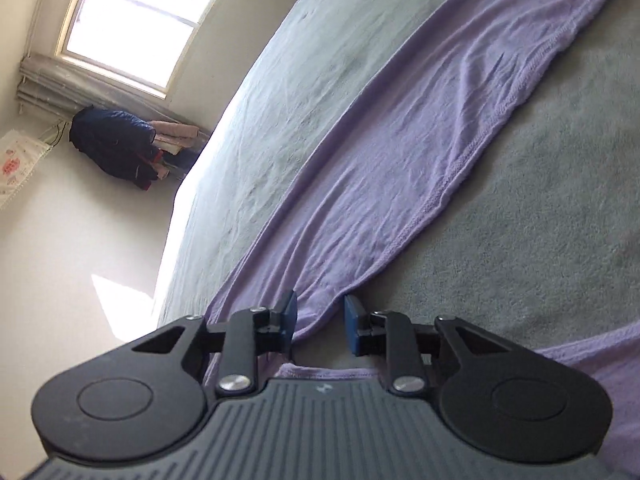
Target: Fold clothes
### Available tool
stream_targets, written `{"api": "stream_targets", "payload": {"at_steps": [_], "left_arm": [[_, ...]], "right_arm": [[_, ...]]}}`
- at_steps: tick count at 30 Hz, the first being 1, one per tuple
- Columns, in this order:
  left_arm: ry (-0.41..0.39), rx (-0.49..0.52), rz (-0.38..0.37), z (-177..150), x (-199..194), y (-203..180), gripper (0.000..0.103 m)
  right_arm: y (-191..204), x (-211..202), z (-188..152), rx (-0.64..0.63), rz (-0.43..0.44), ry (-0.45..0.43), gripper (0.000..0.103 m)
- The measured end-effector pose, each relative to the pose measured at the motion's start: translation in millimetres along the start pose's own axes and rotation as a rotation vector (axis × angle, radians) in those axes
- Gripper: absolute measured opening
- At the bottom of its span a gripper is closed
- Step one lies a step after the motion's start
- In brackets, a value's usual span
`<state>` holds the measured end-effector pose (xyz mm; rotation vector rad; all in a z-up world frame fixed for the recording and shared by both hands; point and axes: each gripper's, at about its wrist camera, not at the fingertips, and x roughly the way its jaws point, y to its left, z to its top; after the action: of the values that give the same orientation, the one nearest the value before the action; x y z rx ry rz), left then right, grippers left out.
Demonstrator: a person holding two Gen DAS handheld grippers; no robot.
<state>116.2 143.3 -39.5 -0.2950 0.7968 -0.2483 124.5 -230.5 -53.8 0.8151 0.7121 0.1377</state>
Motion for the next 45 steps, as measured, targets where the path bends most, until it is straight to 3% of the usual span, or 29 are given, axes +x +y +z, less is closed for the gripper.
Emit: {"api": "stream_targets", "payload": {"at_steps": [1, 2, 3, 6, 11, 13, 14, 16, 18, 20, 23, 27, 30, 34, 41, 45], "left_arm": [[0.003, 0.001, 0.0, 0, 0, 0, 0.074], [0.004, 0.004, 0.003, -1, 1, 0, 0.074], [0.004, 0.007, 0.009, -2, 2, -1, 0.074], [0.006, 0.014, 0.018, -2, 2, -2, 0.074], [0.007, 0.022, 0.022, -3, 2, -2, 0.074], [0.007, 0.025, 0.023, -4, 2, -2, 0.074], [0.007, 0.027, 0.024, -4, 2, -2, 0.074], [0.008, 0.029, 0.024, -4, 2, -2, 0.074], [0.007, 0.022, 0.025, -4, 2, -2, 0.074], [0.005, 0.021, 0.019, -3, 3, -4, 0.074], [-0.004, 0.039, -0.019, -1, 6, -14, 0.073], [-0.052, 0.142, -0.102, -1, 9, -45, 0.073], [-0.09, 0.325, -0.135, -4, 22, -88, 0.072], [-0.123, 0.557, -0.179, -10, 43, -146, 0.063], [-0.065, 0.702, -0.18, -22, 100, -205, 0.053], [-0.049, 0.755, -0.167, -30, 125, -232, 0.052]], "right_arm": [[-1, 5, 1, 0.03, 0.002, -0.001, 0.017], [-2, 11, 2, 0.06, 0.005, -0.003, 0.003], [-4, 16, 3, 0.09, 0.007, -0.004, 0.0], [-7, 31, 6, 0.179, 0.014, -0.008, 0.0], [-16, 16, 7, 0.212, 0.014, -0.041, 0.0], [-20, 10, 8, 0.225, 0.014, -0.054, 0.003], [-22, 7, 9, 0.231, 0.014, -0.06, 0.014], [-26, 0, 9, 0.245, 0.014, -0.074, 0.016], [-36, -8, 17, 0.289, 0.003, -0.114, 0.03], [-45, -17, 26, 0.323, -0.028, -0.162, 0.037], [-49, -20, 32, 0.324, -0.083, -0.193, 0.04], [-53, -15, 37, 0.321, -0.157, -0.227, 0.034], [-56, -15, 40, 0.305, -0.203, -0.26, 0.03], [-71, -25, 44, 0.296, -0.218, -0.262, 0.026], [-107, -57, 57, 0.302, -0.191, -0.293, 0.026], [-121, -60, 63, 0.32, -0.165, -0.309, 0.026]]}}
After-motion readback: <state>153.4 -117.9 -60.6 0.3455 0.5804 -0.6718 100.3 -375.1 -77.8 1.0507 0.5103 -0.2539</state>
